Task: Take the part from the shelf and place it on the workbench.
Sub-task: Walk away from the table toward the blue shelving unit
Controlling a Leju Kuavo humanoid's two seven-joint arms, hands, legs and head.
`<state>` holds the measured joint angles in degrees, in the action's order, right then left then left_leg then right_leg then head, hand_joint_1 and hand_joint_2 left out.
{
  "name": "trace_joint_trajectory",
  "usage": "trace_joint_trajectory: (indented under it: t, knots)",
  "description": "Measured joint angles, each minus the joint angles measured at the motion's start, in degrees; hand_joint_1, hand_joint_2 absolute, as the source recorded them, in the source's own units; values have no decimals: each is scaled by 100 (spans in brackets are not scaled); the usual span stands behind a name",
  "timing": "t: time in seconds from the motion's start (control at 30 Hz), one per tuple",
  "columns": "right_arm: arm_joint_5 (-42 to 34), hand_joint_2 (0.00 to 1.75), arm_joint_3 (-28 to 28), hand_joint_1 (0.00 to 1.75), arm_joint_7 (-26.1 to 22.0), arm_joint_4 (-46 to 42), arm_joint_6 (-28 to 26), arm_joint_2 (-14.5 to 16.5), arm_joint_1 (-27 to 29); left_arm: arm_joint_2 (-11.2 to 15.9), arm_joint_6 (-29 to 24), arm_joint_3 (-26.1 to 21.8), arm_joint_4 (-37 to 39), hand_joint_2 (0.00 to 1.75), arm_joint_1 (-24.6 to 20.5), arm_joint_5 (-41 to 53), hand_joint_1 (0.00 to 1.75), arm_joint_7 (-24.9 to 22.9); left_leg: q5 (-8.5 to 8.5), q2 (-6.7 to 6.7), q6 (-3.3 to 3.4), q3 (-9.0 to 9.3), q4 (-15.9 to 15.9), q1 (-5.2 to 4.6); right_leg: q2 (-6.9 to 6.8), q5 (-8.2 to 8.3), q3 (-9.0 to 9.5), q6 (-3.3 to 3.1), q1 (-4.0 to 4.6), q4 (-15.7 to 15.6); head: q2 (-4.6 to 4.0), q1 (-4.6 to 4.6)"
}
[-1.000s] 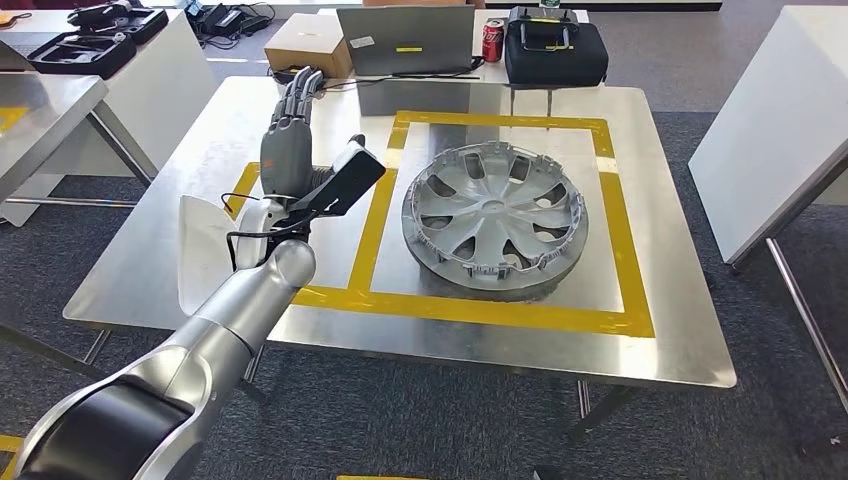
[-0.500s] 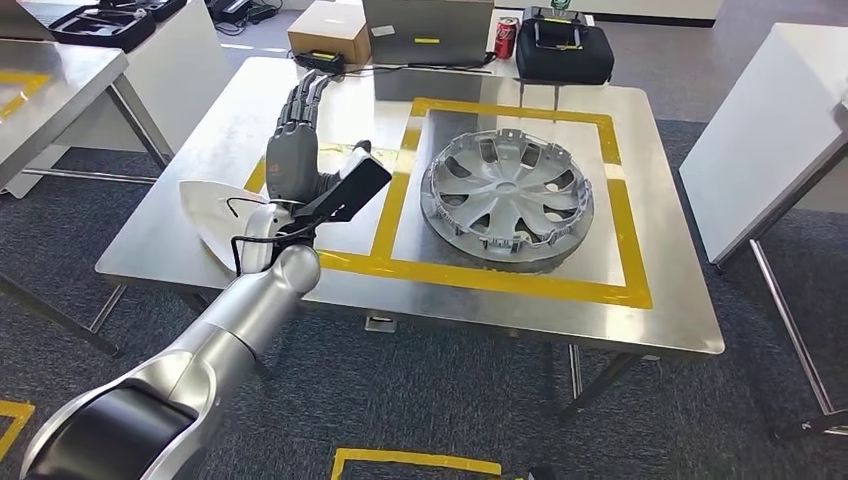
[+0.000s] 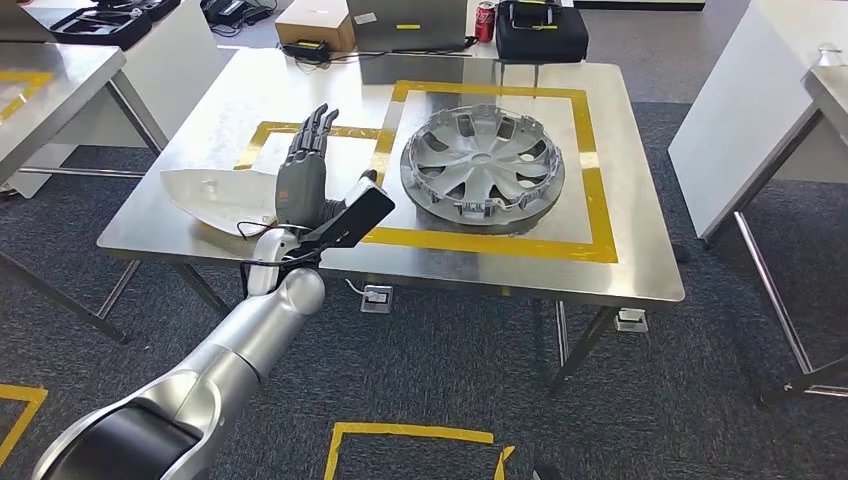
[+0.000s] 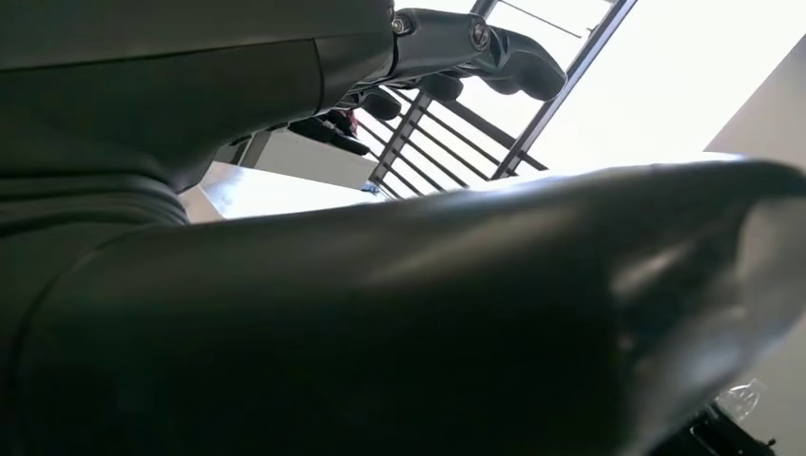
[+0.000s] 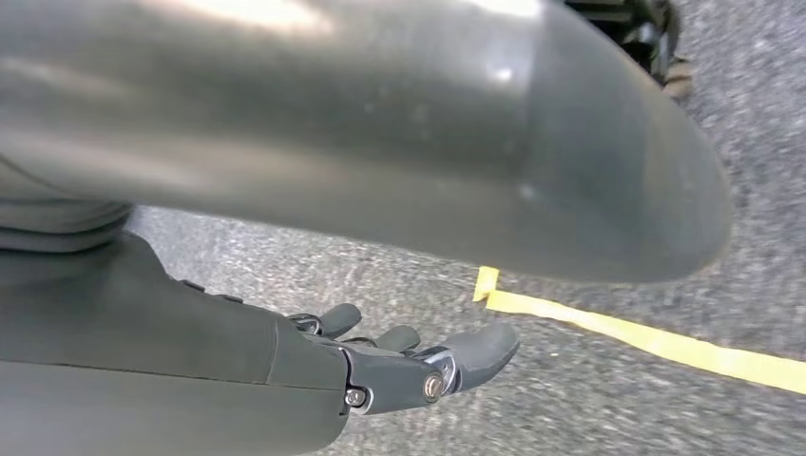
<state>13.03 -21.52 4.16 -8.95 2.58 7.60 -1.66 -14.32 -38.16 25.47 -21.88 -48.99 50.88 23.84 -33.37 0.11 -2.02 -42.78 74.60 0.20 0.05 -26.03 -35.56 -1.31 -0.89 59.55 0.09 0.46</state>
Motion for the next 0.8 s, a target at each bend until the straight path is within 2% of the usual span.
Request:
trace_joint_trajectory:
  t: [0.03,0.07,0.1,0.13,0.17,0.2,0.23,0.3,0.33,0.37,0.4,0.47,0.5,0.53,0.57,0.6,0.63,0.67,0.7,0.73,0.77,0.8]
  knots:
    - [0,0,-1,0,11,0,0,-1,0,7,1,14,-2,0,46,-15,0,7,39,0,-7,45,147,10,0,67,-84,10,0,2,0,-1]
    - [0,0,-2,0,21,1,0,-1,0,13,1,29,-5,0,81,-24,0,10,171,0,-6,190,89,20,0,135,-166,25,-1,3,0,-2]
    - [0,0,-4,0,26,0,0,-1,0,16,2,40,-15,0,104,-31,0,14,317,-1,2,433,-163,28,0,200,-241,42,-1,5,0,-1]
    - [0,0,-6,0,28,-1,0,-1,-1,16,2,48,-35,0,113,-33,0,15,350,-9,19,750,-576,31,1,261,-302,68,2,7,0,-2]
    - [0,0,-8,0,29,-2,0,-1,-2,13,2,54,-60,0,116,-33,0,17,322,-23,49,1054,-990,21,2,319,-344,99,3,7,0,2]
    - [1,0,-11,0,29,-3,0,-1,-4,10,2,57,-81,0,116,-33,0,20,260,-37,84,1260,-1315,6,4,376,-361,137,3,-1,0,5]
    - [1,0,-14,0,29,-3,0,-1,-6,9,2,59,-97,0,117,-33,0,21,195,-49,128,1363,-1511,-16,6,436,-366,179,-1,-24,0,2]
    - [2,0,-19,0,31,-3,2,-1,0,11,2,62,-99,0,125,-33,0,24,283,-43,240,1317,-1585,-42,12,544,-374,268,-28,-88,0,-9]
    - [2,0,-20,0,32,-3,3,0,8,11,6,64,-99,0,130,-33,0,23,357,-31,301,1276,-1604,-43,14,496,-407,301,-39,-72,0,-13]
    - [2,0,-21,0,32,-3,4,1,19,10,13,66,-99,0,133,-33,0,24,445,-20,355,1216,-1628,-36,16,330,-465,327,-45,41,0,-7]
    - [2,0,-22,0,32,-3,4,0,26,8,22,68,-99,0,137,-33,0,23,538,-9,396,1139,-1646,-29,17,60,-548,344,-48,279,0,4]
    - [2,0,-22,0,32,-3,4,-1,28,8,44,71,-99,0,152,-33,0,23,694,-3,433,949,-1640,-48,17,-526,-728,367,-40,1018,0,24]
    - [2,0,-22,0,32,-3,4,-1,27,8,52,72,-98,0,168,-34,0,23,766,0,439,849,-1631,-61,17,-659,-771,371,-35,1362,0,27]
    - [2,0,-23,0,32,-3,4,-1,27,10,58,73,-97,0,184,-34,0,21,835,3,440,751,-1619,-71,17,-654,-740,366,-26,1565,0,26]
    - [1,0,-24,0,32,-3,4,-1,27,11,64,75,-97,0,199,-34,0,20,899,6,437,652,-1601,-77,17,-543,-619,353,-14,1583,0,27]
    - [-2,0,-25,0,32,-4,3,-1,27,13,68,79,-97,0,208,-37,0,18,960,7,428,556,-1579,-80,17,-392,-394,334,-1,1396,0,26]
    - [-7,0,-27,0,33,-5,1,-1,23,15,73,87,-97,0,211,-40,0,16,1015,8,416,473,-1553,-81,16,-321,-93,307,13,1044,0,26]
    - [-12,0,-30,0,32,-10,-1,-3,16,16,77,95,-99,0,210,-43,0,14,1065,7,394,403,-1526,-87,13,-355,224,273,35,603,0,27]
    - [-17,0,-33,0,32,-15,-4,-4,11,17,80,105,-99,0,211,-44,0,9,1116,9,366,365,-1516,-90,14,-413,456,235,56,261,0,23]
    - [-21,0,-35,0,32,-19,-9,-5,4,18,81,120,-97,0,210,-38,0,2,1167,10,334,347,-1514,-90,17,-494,593,197,76,28,0,30]
    - [-24,0,-38,0,29,-22,-13,-7,1,19,81,139,-93,0,210,-25,0,-14,1222,11,299,342,-1531,-89,20,-513,630,159,96,-72,0,36]
    - [-26,0,-42,0,27,-23,-16,-5,2,21,82,164,-85,0,213,-10,0,-37,1274,11,264,340,-1556,-87,24,-454,601,119,91,-68,0,41]
